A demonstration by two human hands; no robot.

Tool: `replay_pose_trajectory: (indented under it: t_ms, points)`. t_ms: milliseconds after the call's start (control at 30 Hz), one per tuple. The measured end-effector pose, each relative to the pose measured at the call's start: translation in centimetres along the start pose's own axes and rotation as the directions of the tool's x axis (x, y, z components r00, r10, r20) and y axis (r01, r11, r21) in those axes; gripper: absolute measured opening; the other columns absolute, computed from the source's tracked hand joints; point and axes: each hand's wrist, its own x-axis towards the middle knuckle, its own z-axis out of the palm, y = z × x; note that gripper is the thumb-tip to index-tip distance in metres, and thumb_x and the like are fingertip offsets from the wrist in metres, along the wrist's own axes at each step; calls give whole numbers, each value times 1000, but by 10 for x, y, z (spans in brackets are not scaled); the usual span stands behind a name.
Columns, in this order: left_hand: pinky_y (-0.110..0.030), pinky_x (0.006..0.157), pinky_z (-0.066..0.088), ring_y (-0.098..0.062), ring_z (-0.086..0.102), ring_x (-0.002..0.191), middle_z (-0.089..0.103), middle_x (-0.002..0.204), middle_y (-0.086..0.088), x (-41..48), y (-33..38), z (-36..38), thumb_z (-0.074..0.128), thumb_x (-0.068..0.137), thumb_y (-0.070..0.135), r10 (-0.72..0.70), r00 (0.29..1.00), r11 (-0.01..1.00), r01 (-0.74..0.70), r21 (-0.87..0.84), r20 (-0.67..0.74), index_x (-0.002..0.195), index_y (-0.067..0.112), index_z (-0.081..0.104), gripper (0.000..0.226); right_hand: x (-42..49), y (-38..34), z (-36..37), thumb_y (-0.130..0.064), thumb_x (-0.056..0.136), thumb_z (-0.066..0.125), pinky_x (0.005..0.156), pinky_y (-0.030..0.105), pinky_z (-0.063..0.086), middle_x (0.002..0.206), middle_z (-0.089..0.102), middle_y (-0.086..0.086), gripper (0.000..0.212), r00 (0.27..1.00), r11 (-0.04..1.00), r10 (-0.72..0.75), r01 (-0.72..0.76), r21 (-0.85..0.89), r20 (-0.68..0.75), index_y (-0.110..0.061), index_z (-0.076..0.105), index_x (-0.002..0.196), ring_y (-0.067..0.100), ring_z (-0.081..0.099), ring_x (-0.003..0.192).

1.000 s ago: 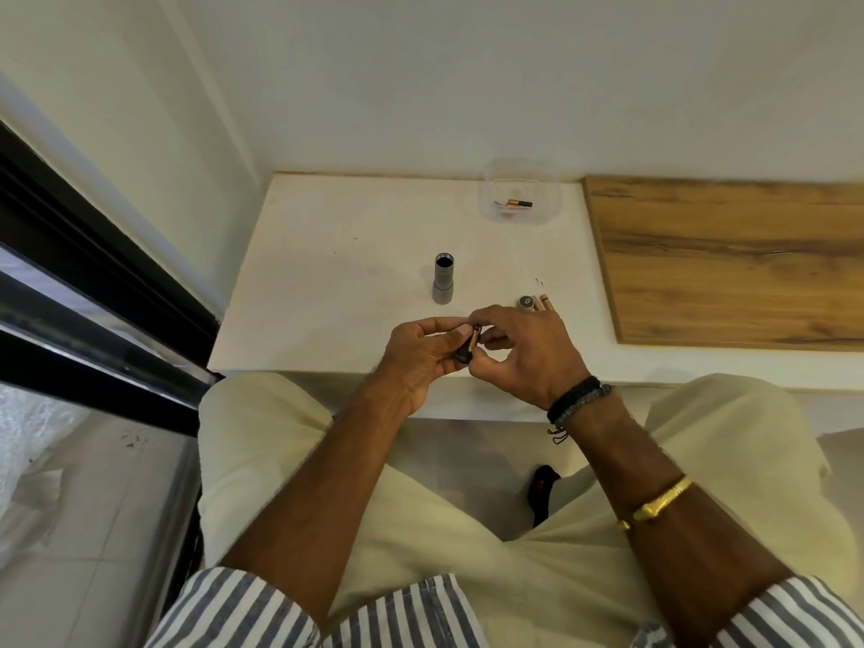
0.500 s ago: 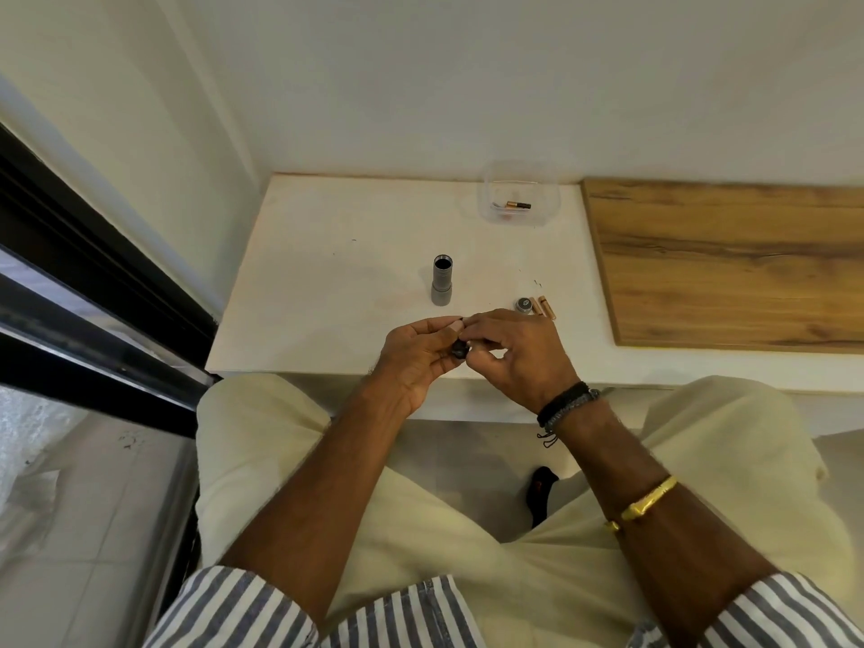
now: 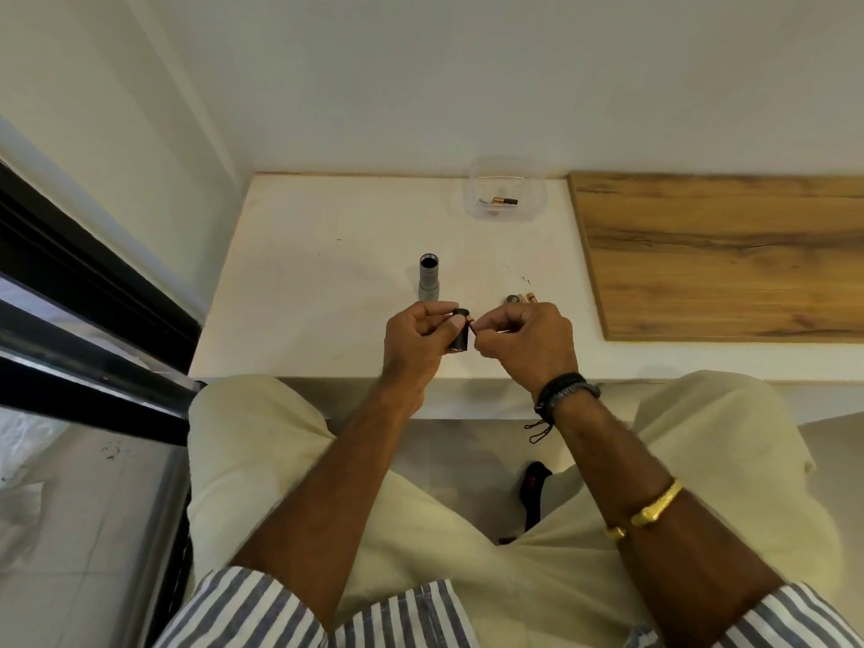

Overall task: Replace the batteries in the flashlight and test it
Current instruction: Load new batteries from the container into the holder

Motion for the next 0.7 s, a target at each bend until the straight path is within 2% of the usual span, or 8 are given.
replay_pose_trajectory:
  t_ms: [67, 167, 233, 333, 433, 533, 700]
  points:
    - [-37, 74, 62, -24, 74, 83, 76, 95, -13, 2, -1, 1, 69, 90, 5, -46, 999, 997, 45, -60, -1, 112, 2, 68, 22, 4, 4, -5, -11, 76, 81, 80, 32, 62, 77, 75, -8, 15, 999, 995, 47, -46, 90, -18, -25, 79, 81, 14, 74, 78]
    - [-38, 77, 61, -29, 72, 91, 73, 102, -19, 3, -3, 2, 65, 93, 4, -154, 987, 964, 160, -211, 44, 109, 6, 69, 17, 17, 17, -18, -3, 73, 79, 80, 43, 64, 79, 78, 3, 21, 981, 950, 182, -157, 270, -68, -23, 78, 79, 24, 76, 81]
    - [-38, 79, 60, -33, 71, 99, 71, 109, -22, 5, -4, 2, 62, 95, 3, -229, 967, 911, 253, -326, 110, 112, 6, 67, 18, 32, 29, -31, 0, 73, 78, 79, 45, 64, 77, 76, 3, 22, 959, 939, 240, -190, 288, -149, -22, 77, 77, 23, 75, 79]
    - [-39, 82, 59, -33, 70, 102, 71, 110, -21, 8, -5, 1, 59, 96, 3, -293, 936, 824, 351, -444, 196, 121, 2, 62, 25, 52, 45, -44, -3, 75, 77, 78, 42, 65, 78, 76, 0, 22, 921, 958, 267, -222, 180, -283, -24, 75, 79, 20, 75, 79]
    - [-40, 83, 59, -32, 70, 103, 71, 110, -20, 10, -8, 3, 58, 96, 2, -328, 918, 770, 397, -499, 225, 123, 2, 61, 27, 65, 57, -42, -5, 77, 76, 80, 37, 64, 81, 76, 0, 18, 902, 965, 260, -250, 72, -344, -18, 78, 89, 18, 74, 79]
    - [-39, 84, 59, -32, 70, 103, 71, 112, -21, 11, -9, 3, 59, 95, 1, -337, 913, 755, 407, -514, 229, 125, -2, 59, 31, 72, 64, -35, -6, 79, 75, 81, 33, 61, 85, 77, 2, 16, 918, 973, 191, -224, -58, -347, -14, 78, 93, 17, 72, 83]
    - [-38, 88, 58, -32, 70, 104, 69, 114, -23, 13, -12, 6, 58, 94, -2, -341, 911, 753, 413, -512, 233, 127, -4, 58, 33, 78, 71, -25, -10, 81, 75, 72, 22, 52, 89, 77, 0, 14, 931, 960, 141, -212, -183, -338, -17, 79, 92, 15, 70, 83]
